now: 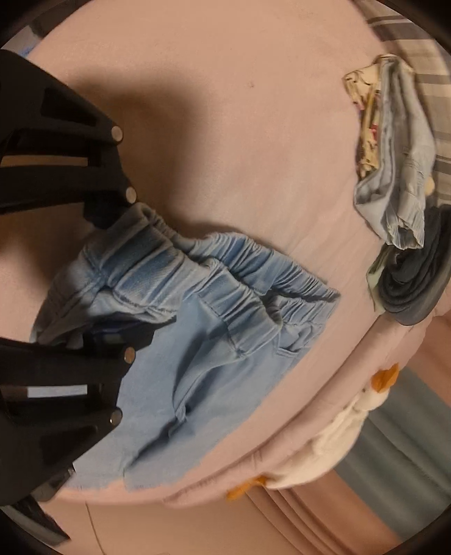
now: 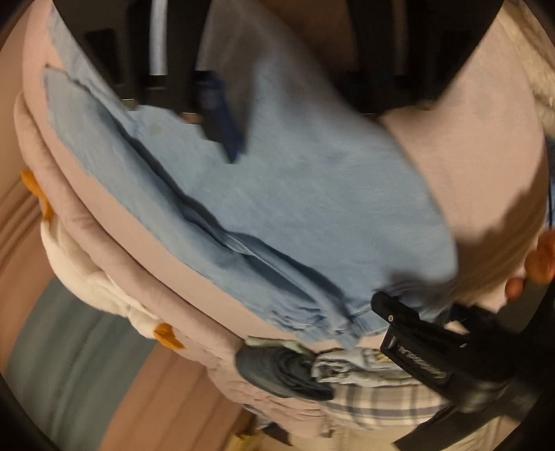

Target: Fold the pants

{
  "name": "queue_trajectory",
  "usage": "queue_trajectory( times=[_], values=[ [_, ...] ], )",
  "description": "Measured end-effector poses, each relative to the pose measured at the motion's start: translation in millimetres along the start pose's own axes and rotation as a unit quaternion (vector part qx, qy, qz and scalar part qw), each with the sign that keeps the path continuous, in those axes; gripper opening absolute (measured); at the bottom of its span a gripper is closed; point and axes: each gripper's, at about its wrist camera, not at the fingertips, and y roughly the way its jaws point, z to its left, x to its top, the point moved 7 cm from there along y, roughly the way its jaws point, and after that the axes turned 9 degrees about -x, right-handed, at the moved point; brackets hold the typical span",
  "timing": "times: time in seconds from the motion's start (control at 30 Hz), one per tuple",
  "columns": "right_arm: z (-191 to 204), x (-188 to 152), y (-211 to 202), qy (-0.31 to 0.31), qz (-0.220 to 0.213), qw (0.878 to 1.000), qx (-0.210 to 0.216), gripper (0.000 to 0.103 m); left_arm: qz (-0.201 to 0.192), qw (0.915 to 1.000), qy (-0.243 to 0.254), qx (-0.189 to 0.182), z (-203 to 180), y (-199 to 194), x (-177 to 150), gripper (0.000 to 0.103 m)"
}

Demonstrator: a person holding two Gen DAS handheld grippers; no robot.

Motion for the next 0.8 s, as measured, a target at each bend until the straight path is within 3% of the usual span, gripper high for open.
queue_trajectory(
  times=[0.03, 0.07, 0.23, 0.4, 0.5, 0.6, 0.7, 0.8],
  values=[
    [4, 0, -2, -0.008, -0.001, 1.0, 0.004, 0.018, 0.002, 1.0, 0.007, 0.0, 0, -2, -1, 0.036],
    [8, 2, -4, -0.02, -0.003, 1.0, 0.005, 0.014, 0.003, 0.9999, 0.013, 0.0, -1, -3, -3, 0.036],
    [11, 4, -12, -0.032, 0.01, 0.999, 0.017, 0.007, 0.01, 0.9996, 0.022, -0.015, 0, -11, -8, 0.034],
    [17, 2, -8, -0.038, 0.021, 0.999, 0.03, 0.007, 0.018, 0.9983, 0.055, -0.002, 1, -5, -11, 0.037],
    [16, 3, -2, -0.029, 0.034, 0.998, 0.033, 0.008, 0.023, 0.9969, 0.075, 0.005, 1, -19, -13, 0.046],
    [9, 4, -9, -0.016, 0.058, 0.996, 0.064, 0.014, -0.006, 0.9937, 0.109, 0.028, 0, -42, -11, 0.057],
    [-3, 10, -23, 0.028, 0.069, 0.99, 0.119, 0.021, -0.052, 0.9856, 0.141, 0.077, 0, -63, 0, 0.057],
    [-21, 20, -27, 0.095, 0.067, 0.982, 0.147, 0.024, -0.085, 0.9815, 0.151, 0.082, -4, -74, 13, 0.057]
  ],
)
